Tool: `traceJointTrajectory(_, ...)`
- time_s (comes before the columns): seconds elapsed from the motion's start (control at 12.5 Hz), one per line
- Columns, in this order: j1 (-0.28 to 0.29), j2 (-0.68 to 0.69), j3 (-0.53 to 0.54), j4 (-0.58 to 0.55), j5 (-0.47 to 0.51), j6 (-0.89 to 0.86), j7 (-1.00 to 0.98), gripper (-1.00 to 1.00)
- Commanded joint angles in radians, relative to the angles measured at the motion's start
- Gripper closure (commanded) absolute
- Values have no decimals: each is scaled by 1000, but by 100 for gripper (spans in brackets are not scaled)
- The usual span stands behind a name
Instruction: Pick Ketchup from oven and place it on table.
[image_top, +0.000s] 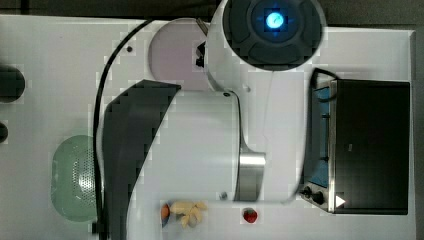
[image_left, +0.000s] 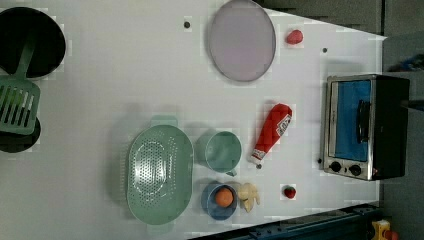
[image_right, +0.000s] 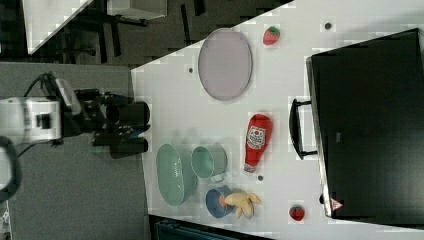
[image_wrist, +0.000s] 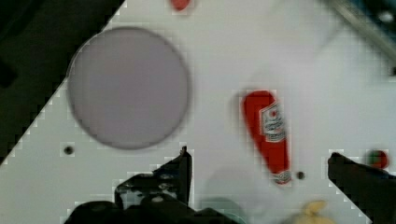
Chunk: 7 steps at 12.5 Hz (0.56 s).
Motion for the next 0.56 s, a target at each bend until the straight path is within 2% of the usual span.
traceJointTrajectory(0.08, -10, -1, -6, 37, -33, -88, 45, -100)
traceJointTrajectory(0.56, -10, 2, -5, 43, -35, -105, 45, -100)
